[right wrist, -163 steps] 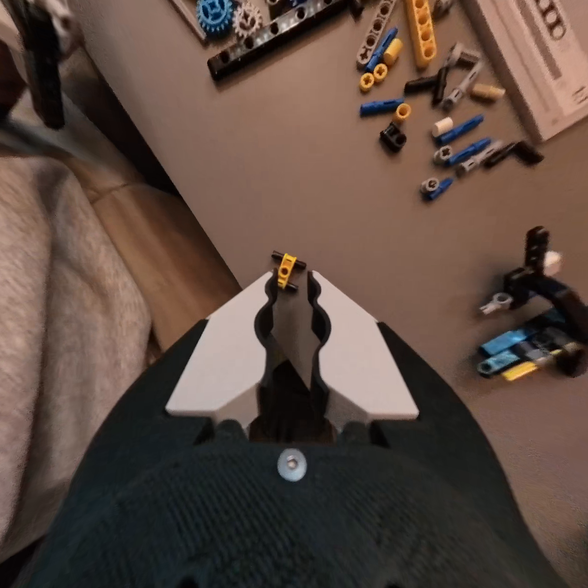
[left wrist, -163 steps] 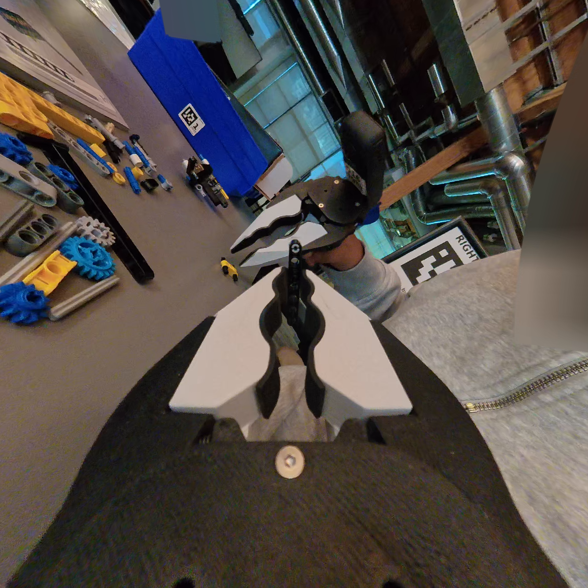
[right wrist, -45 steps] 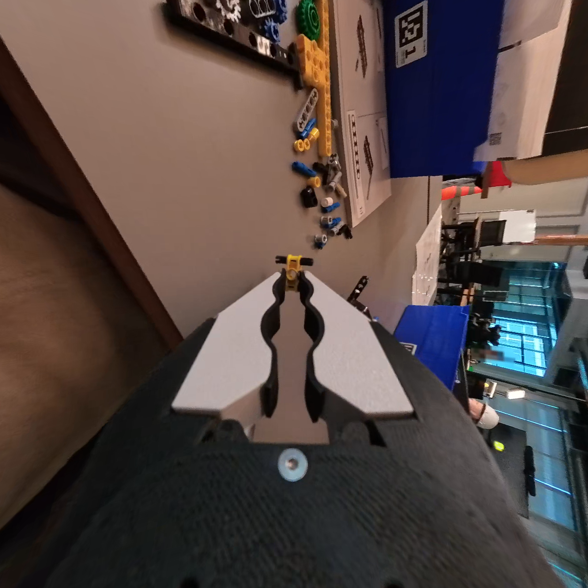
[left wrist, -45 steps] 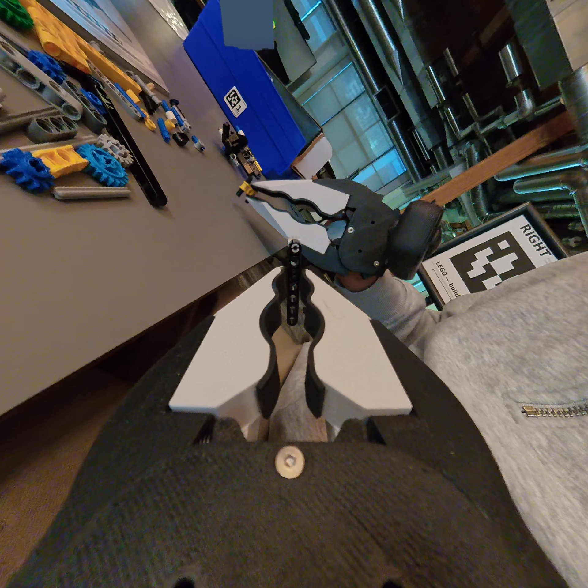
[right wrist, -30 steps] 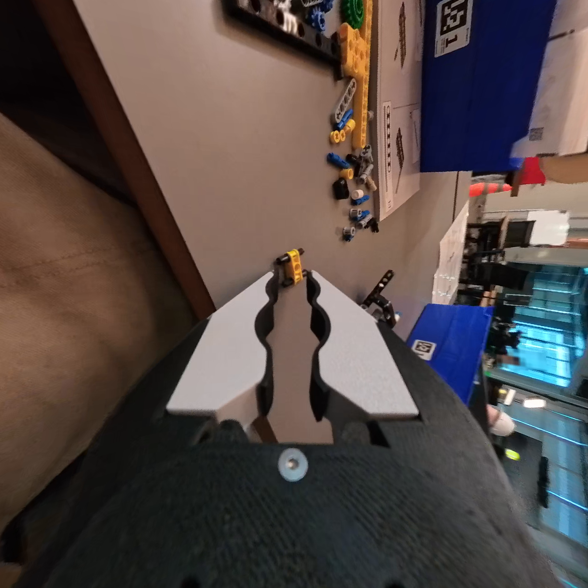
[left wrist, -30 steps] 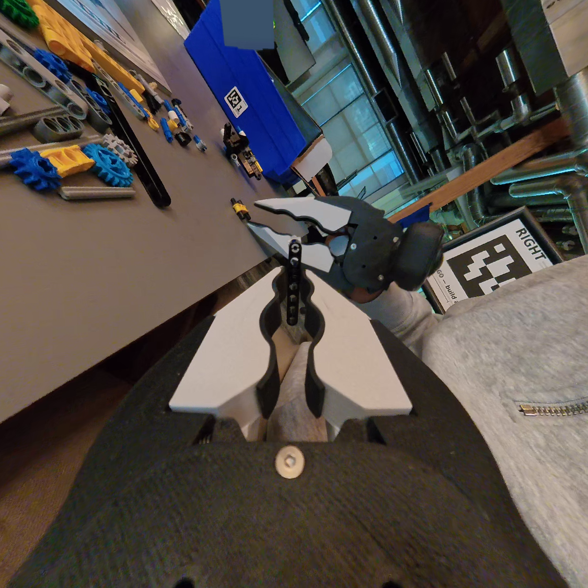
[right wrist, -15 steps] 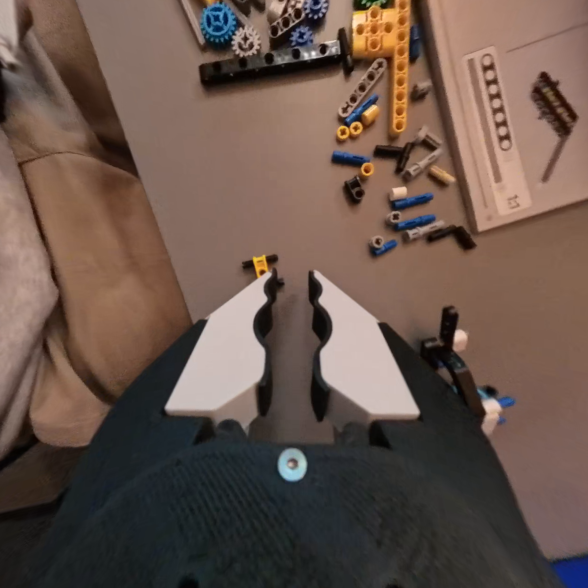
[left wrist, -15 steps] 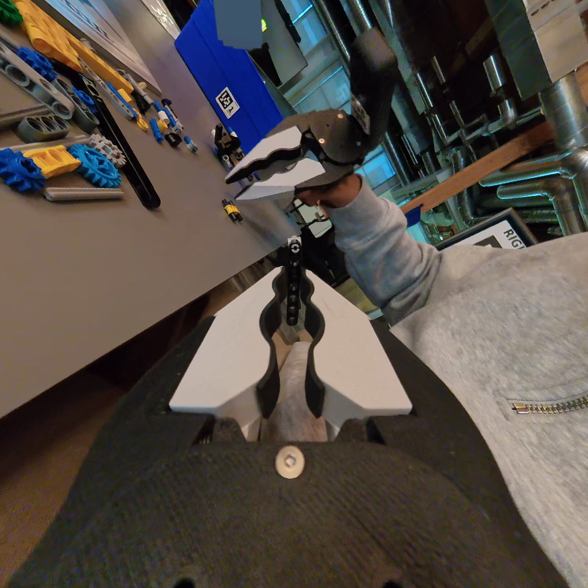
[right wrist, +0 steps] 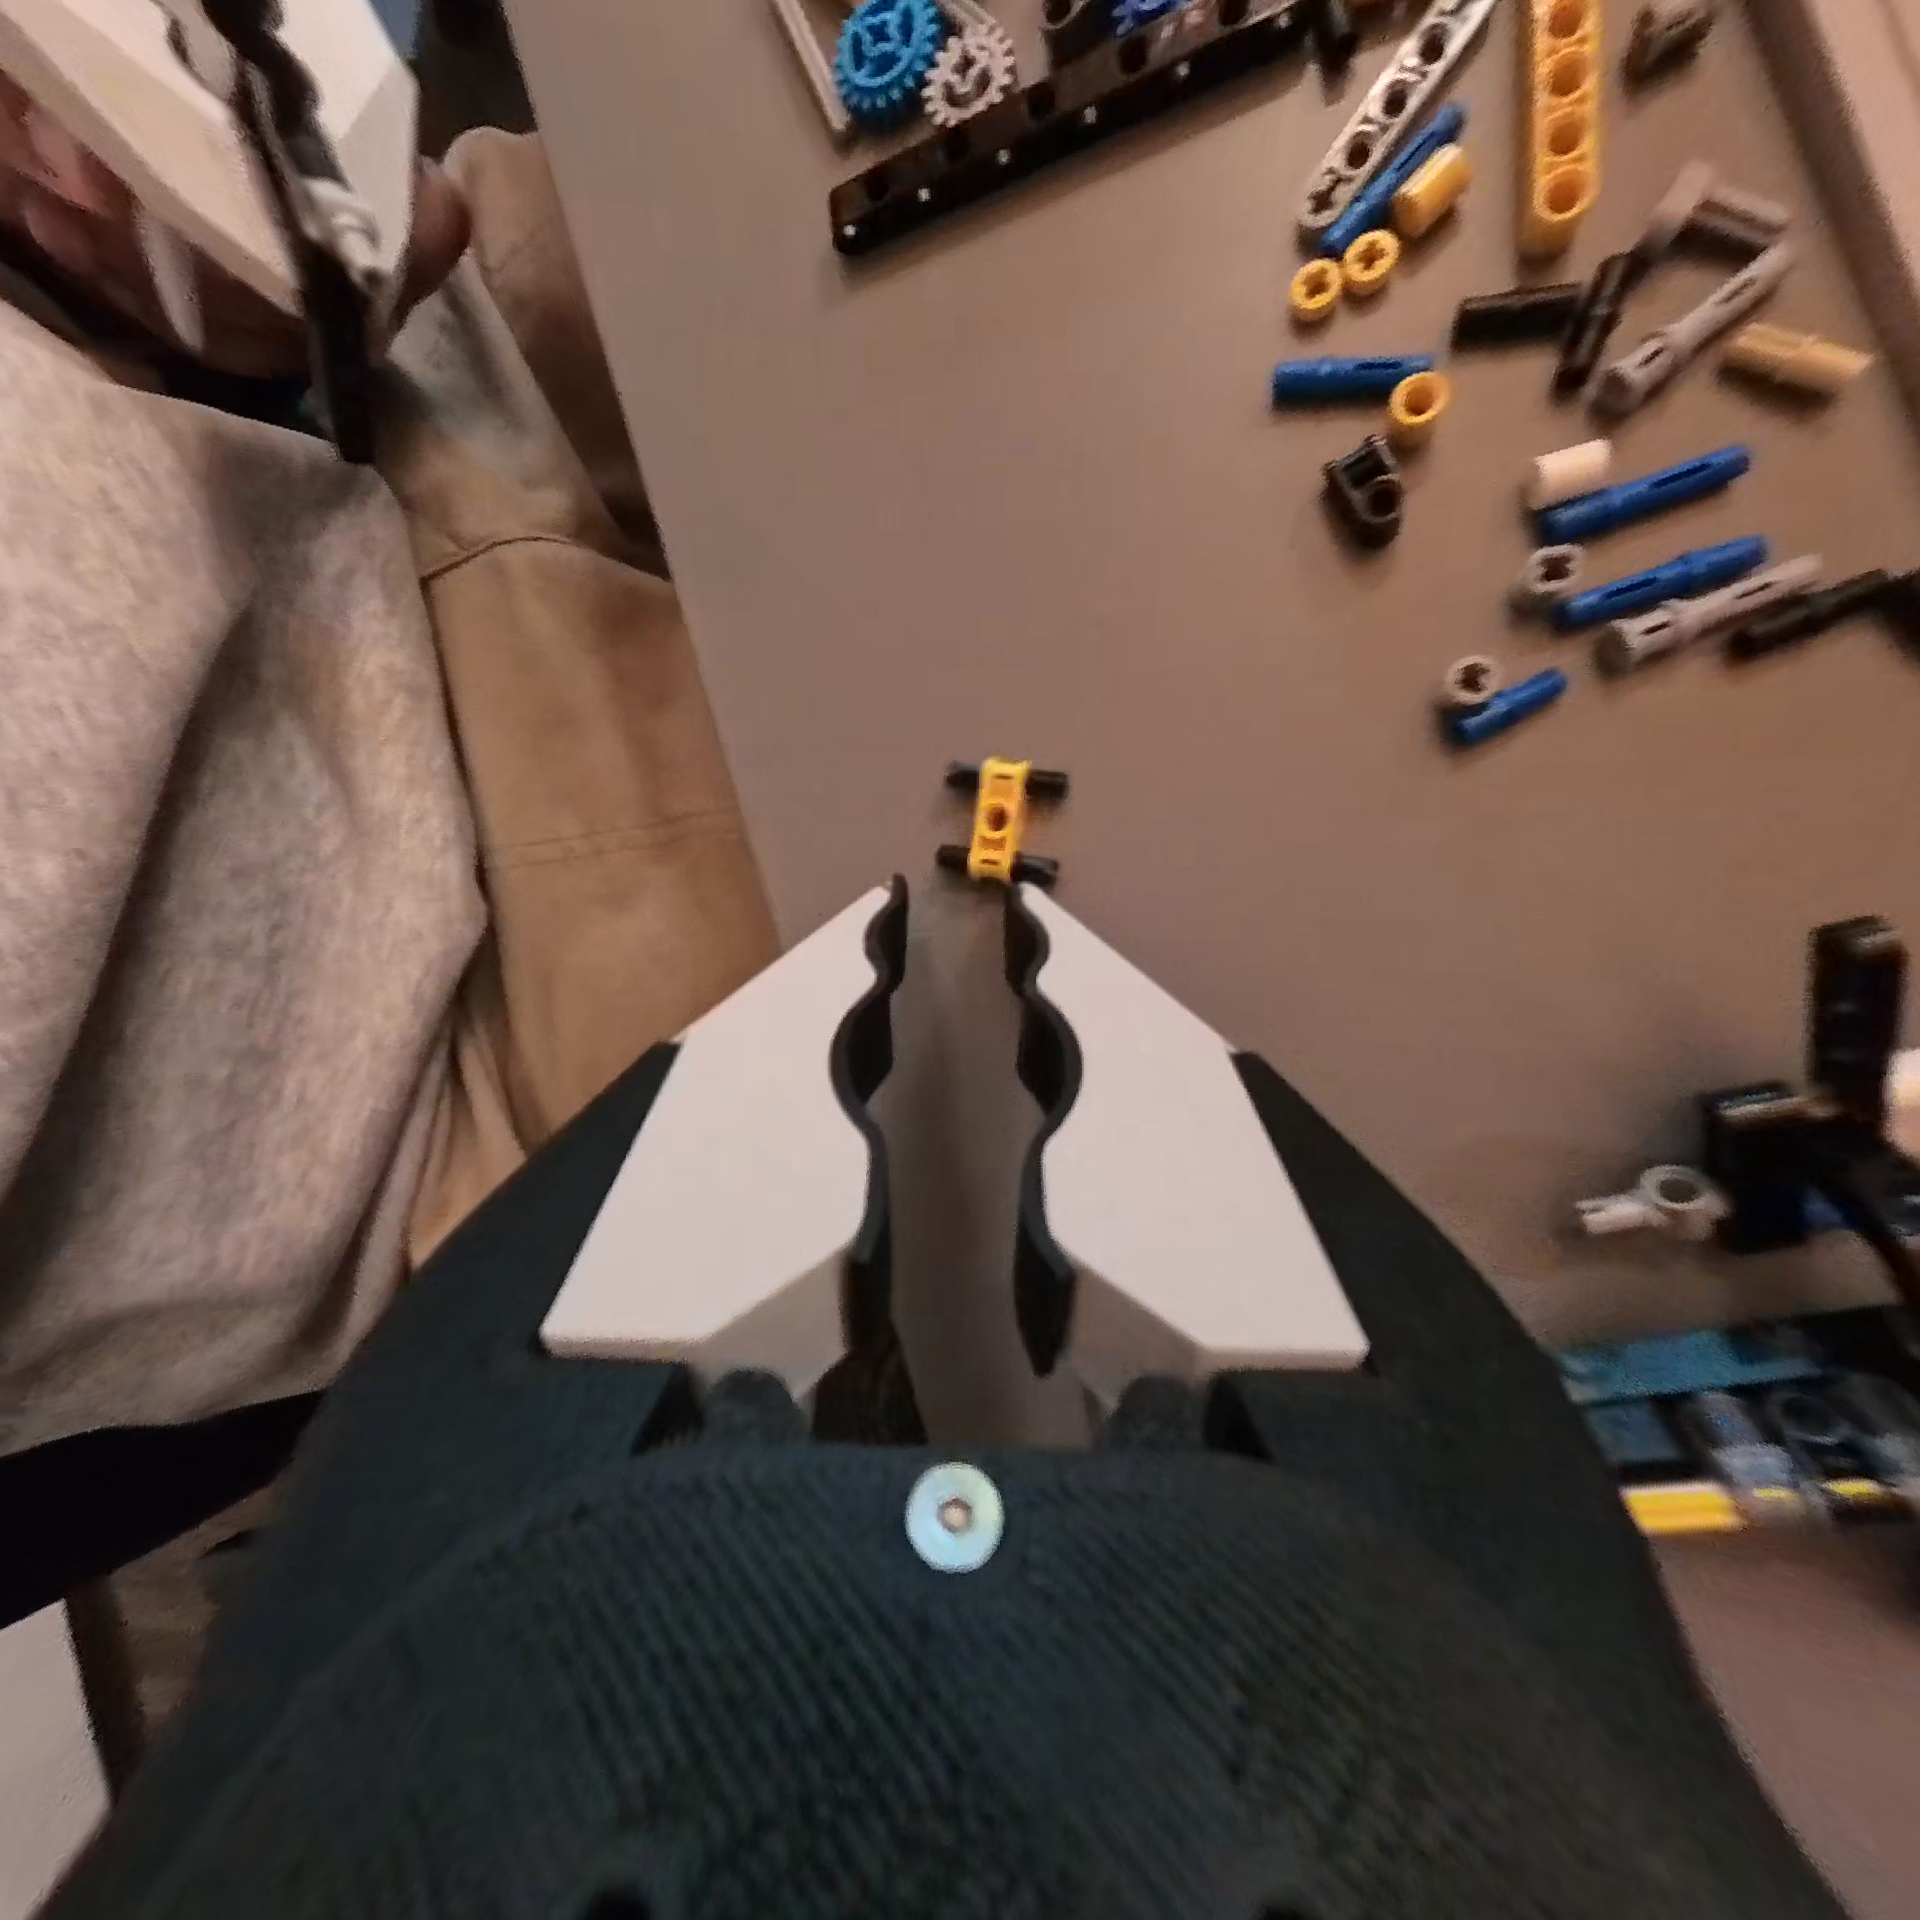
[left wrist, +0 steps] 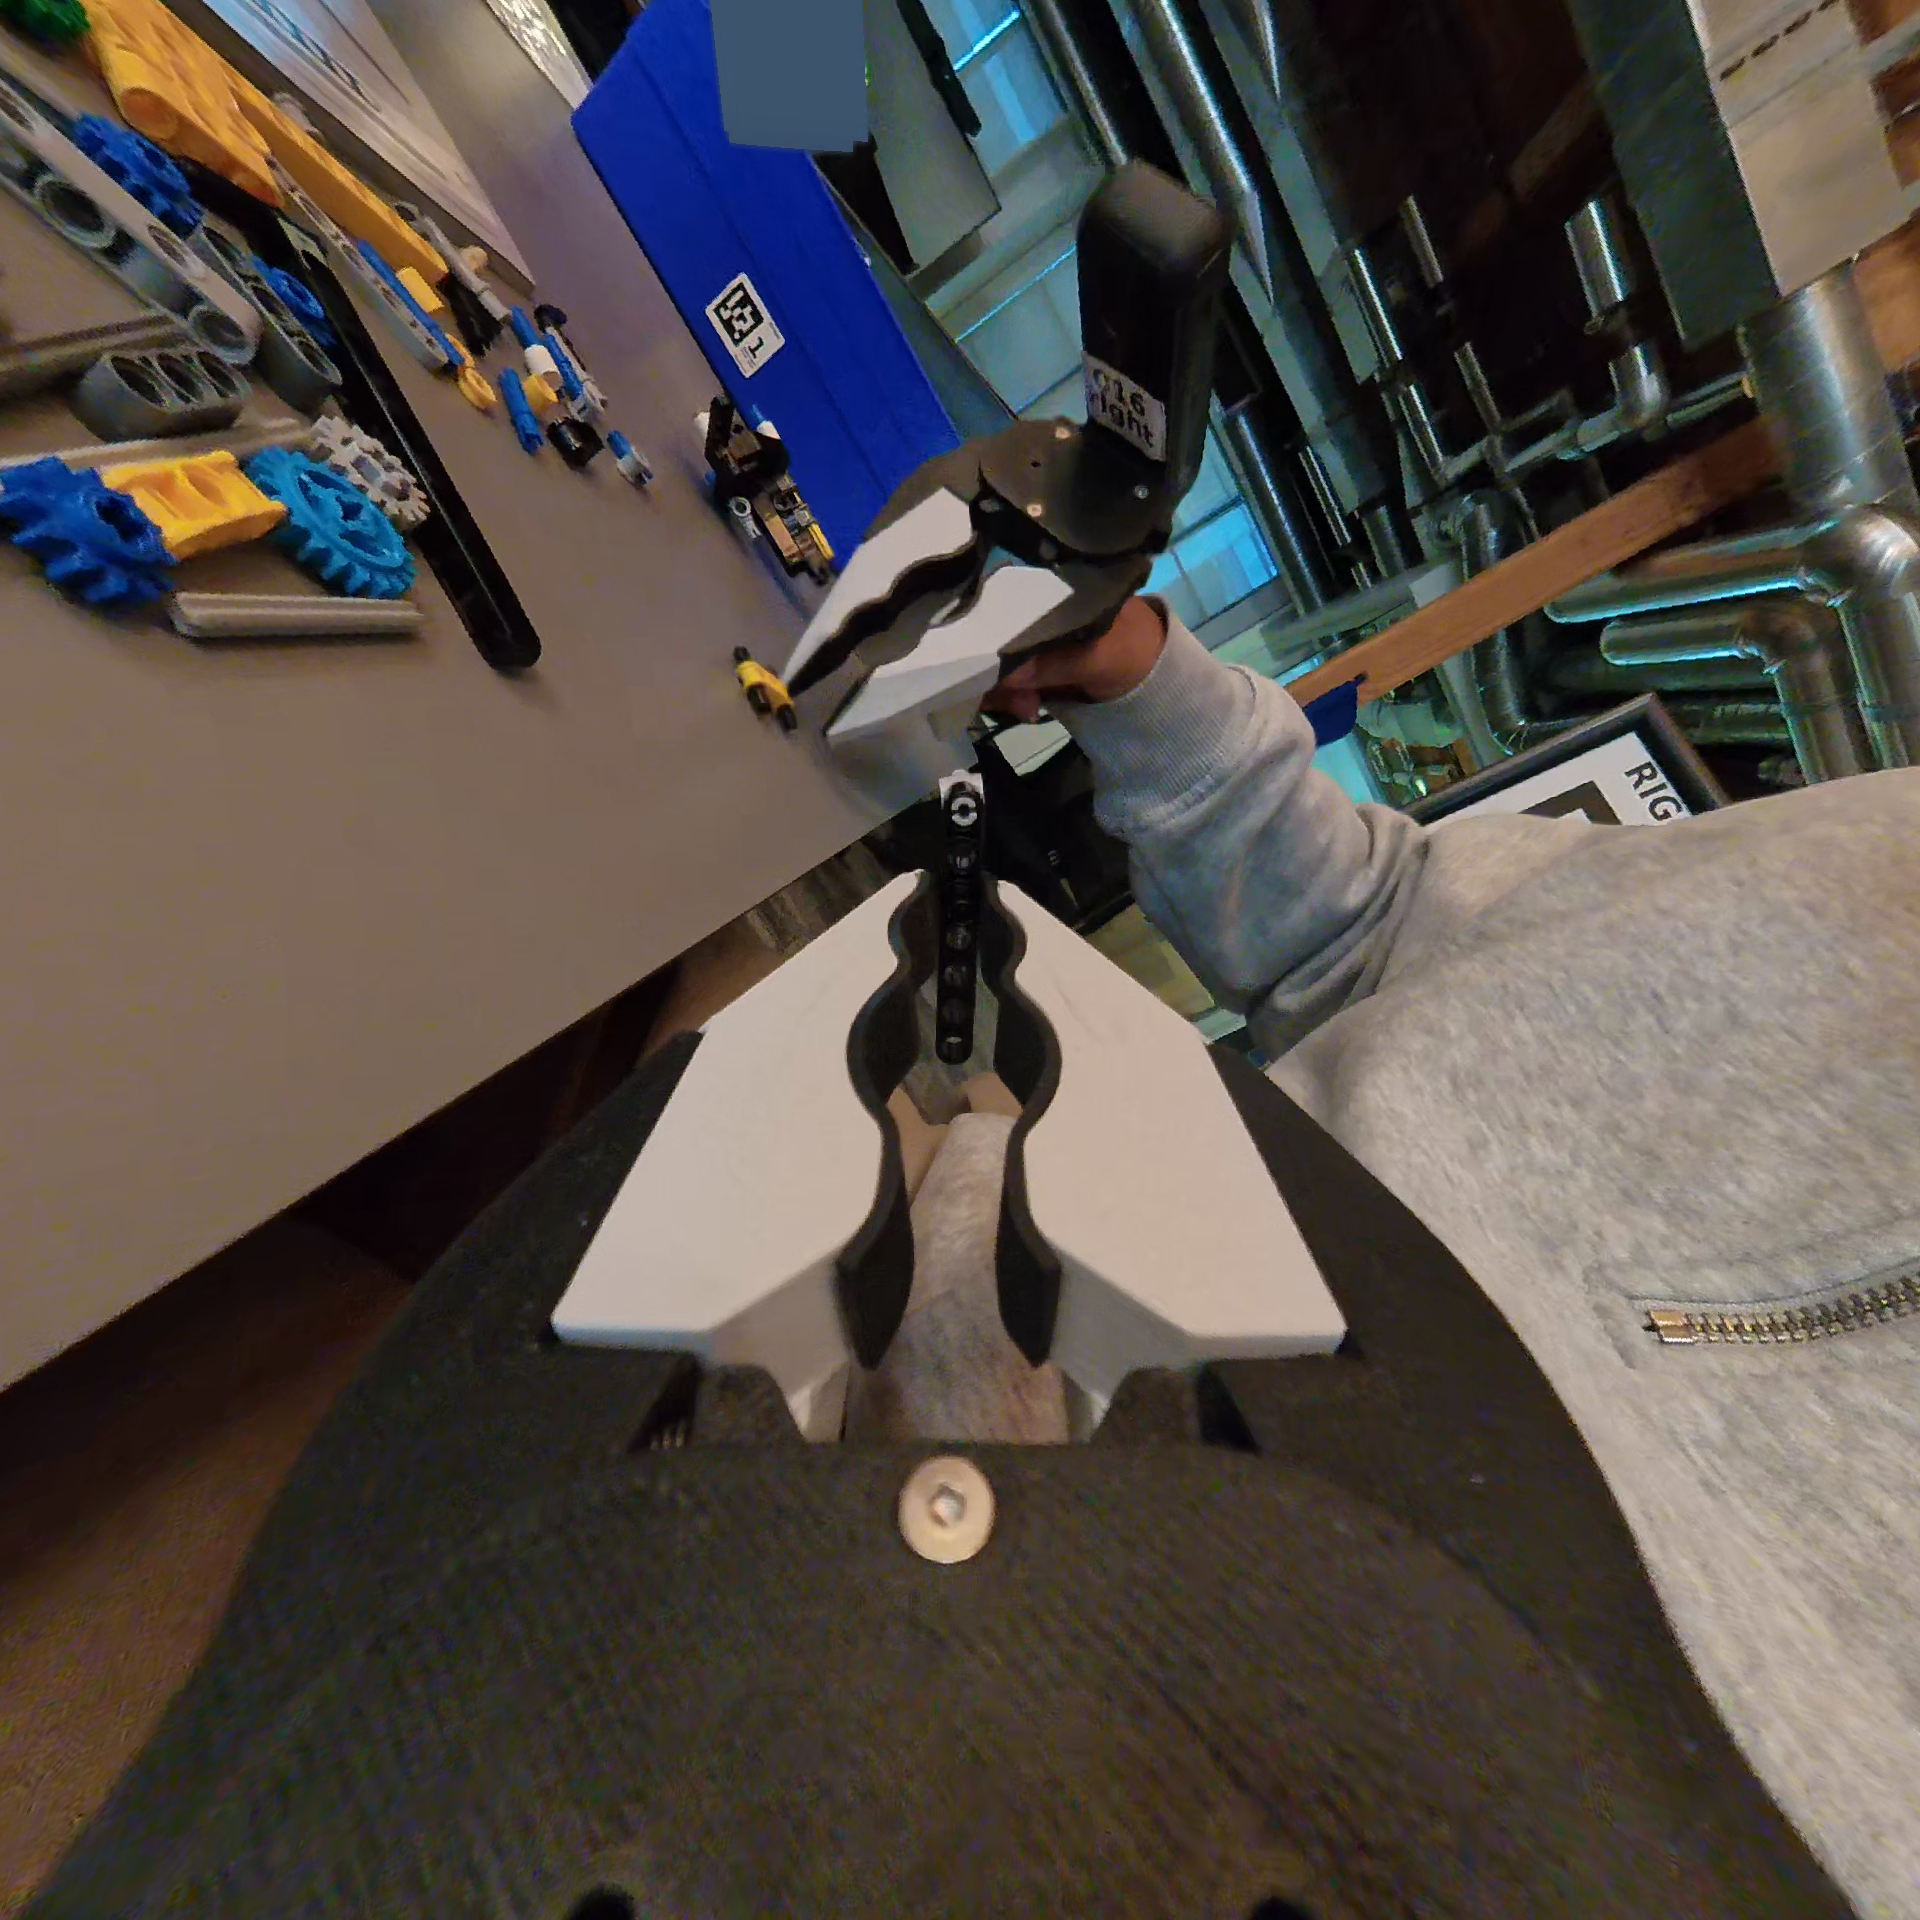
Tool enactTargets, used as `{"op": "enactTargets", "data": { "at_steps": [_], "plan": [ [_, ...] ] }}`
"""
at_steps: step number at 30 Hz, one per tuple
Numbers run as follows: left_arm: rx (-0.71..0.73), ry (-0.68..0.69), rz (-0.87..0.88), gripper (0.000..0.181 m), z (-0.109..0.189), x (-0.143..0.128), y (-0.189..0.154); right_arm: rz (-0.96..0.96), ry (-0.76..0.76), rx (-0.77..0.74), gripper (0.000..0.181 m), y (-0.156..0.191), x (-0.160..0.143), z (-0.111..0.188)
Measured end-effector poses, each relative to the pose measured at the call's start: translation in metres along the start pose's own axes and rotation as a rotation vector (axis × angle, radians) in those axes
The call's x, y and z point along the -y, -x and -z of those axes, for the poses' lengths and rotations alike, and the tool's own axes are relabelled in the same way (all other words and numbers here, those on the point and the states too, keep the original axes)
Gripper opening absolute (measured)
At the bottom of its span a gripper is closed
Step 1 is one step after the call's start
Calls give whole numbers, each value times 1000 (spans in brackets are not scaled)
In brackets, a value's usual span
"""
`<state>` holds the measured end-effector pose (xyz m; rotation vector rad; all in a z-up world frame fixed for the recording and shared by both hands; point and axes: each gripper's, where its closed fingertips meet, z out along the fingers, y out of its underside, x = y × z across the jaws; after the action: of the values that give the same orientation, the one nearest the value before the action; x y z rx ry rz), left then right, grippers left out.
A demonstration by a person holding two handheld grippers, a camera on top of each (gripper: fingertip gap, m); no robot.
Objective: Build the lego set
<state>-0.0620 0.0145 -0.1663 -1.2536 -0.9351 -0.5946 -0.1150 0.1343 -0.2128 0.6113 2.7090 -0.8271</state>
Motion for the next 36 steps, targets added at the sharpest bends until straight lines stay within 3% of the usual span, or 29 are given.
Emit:
{"op": "enactTargets", "data": {
  "at_steps": [3,11,19,28,33,36],
  "plan": [
    [-2,1,2,6,0,0,0,-16,-24,31,15,9,1,1],
    [-2,4,3,6,0,-1,0,-83,-114,-74,19,-10,7,-2],
    [-4,2,5,6,0,-1,0,-50,-122,-52,4,9,10,-15],
    [-1,8,11,6,-1,-2,2,28,-200,-199,3,14,19,-19],
    [-1,0,27,6,-4,1,3,109,-281,-153,3,48,41,-16],
    [-79,-16,121,5,-7,3,-2,180,-269,-108,3,74,48,-23]
  ]
}}
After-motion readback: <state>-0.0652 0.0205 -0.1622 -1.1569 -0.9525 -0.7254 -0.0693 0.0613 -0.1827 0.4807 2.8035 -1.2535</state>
